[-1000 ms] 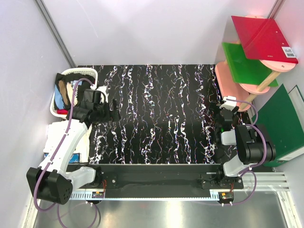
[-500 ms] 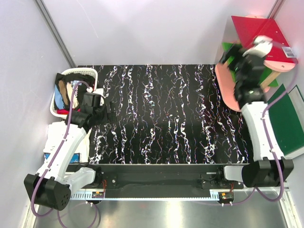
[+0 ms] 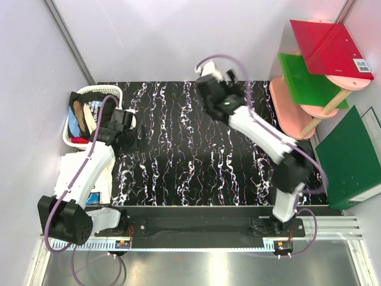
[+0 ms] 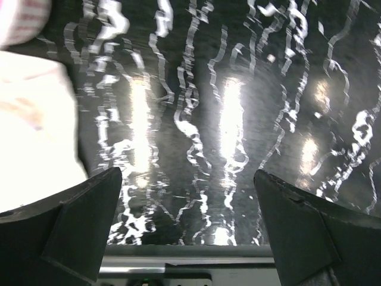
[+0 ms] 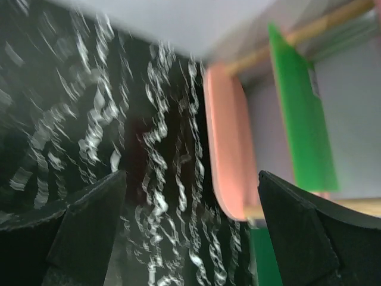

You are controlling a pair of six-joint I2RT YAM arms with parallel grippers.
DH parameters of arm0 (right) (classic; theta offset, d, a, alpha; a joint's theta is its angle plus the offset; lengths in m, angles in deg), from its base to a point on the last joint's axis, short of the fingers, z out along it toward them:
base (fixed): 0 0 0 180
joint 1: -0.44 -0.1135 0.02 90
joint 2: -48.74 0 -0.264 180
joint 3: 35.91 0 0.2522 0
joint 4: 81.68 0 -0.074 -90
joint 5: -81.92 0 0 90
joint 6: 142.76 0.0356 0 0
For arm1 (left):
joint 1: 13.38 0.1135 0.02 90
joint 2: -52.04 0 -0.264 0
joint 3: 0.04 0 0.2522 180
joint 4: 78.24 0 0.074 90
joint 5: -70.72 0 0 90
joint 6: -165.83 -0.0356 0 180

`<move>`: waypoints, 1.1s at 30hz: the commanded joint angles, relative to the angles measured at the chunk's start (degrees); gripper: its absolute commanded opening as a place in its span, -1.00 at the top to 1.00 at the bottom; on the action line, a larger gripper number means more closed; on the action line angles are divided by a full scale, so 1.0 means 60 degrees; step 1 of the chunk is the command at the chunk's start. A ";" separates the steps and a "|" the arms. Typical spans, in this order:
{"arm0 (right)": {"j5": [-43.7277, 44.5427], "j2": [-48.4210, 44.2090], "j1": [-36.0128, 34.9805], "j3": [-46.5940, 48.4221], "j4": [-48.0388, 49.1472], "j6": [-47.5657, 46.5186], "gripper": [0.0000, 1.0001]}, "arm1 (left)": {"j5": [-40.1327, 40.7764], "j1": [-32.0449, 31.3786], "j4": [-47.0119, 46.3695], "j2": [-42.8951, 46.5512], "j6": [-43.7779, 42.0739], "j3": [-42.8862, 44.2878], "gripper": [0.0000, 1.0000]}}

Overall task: Fold and stack the t-shirts
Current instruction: Grab crumpled tshirt from bin with the left arm

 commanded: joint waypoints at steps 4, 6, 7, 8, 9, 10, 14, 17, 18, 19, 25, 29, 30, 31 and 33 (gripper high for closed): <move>0.0144 0.1085 0.0339 0.1413 -0.2878 0.2638 -0.99 | 0.2562 0.0228 -0.0235 0.1181 0.0545 0.1570 -0.98; -0.0737 0.0865 0.0602 0.1618 -0.2834 0.3485 -0.99 | 0.2989 0.0330 -0.0236 0.1066 0.0779 0.2008 -0.98; -0.0971 0.0835 0.0720 0.1634 -0.2834 0.3607 -0.99 | 0.3296 0.0403 -0.0251 0.0963 0.0838 0.2156 -0.98; -0.1496 0.0820 0.1055 0.1648 -0.2820 0.3580 -0.99 | 0.3429 0.0505 -0.0222 0.0803 0.0853 0.2302 -0.98; -0.1530 0.0892 0.1160 0.1663 -0.2819 0.3420 -0.99 | 0.3561 0.0797 -0.0207 0.0366 0.0752 0.2637 -0.97; -0.1516 0.0951 0.1291 0.1663 -0.2819 0.3288 -0.99 | 0.3664 0.1031 -0.0091 0.0072 0.0679 0.2858 -0.98; -0.2346 0.1084 0.1965 0.1590 -0.2863 0.2949 -0.99 | 0.3710 0.2524 0.1035 -0.2021 0.0356 0.4716 -0.98; -0.3255 0.0908 0.2667 0.1459 -0.2878 0.3270 -0.99 | 0.3038 0.3697 0.2062 -0.3663 0.0502 0.6533 -0.98; -0.3346 0.0792 0.3046 0.1414 -0.2893 0.3518 -0.99 | 0.2760 0.4120 0.2238 -0.4276 0.0618 0.7291 -0.98; -0.3390 0.0761 0.3224 0.1385 -0.2878 0.3608 -0.97 | 0.2264 0.4313 0.2443 -0.4528 0.0692 0.7589 -0.98; -0.4678 0.0673 0.4658 0.1019 -0.2907 0.4252 -0.99 | 0.1249 0.5121 0.2985 -0.5994 0.1249 0.8719 -0.97; -0.5104 0.0702 0.5056 0.0813 -0.2878 0.4501 -0.99 | 0.0648 0.5092 0.3118 -0.6843 0.1483 0.8764 -0.89; -0.5192 0.0717 0.5086 0.0799 -0.2878 0.4546 -0.99 | 0.0561 0.5077 0.3089 -0.6947 0.1542 0.8735 -0.89; -0.5352 0.0746 0.5144 0.0813 -0.2849 0.4575 -0.99 | 0.0516 0.5077 0.3104 -0.7049 0.1571 0.8734 -0.89; -0.5500 0.0834 0.5160 0.0901 -0.2834 0.4648 -0.99 | 0.0486 0.5033 0.3075 -0.7430 0.1615 0.8793 -0.89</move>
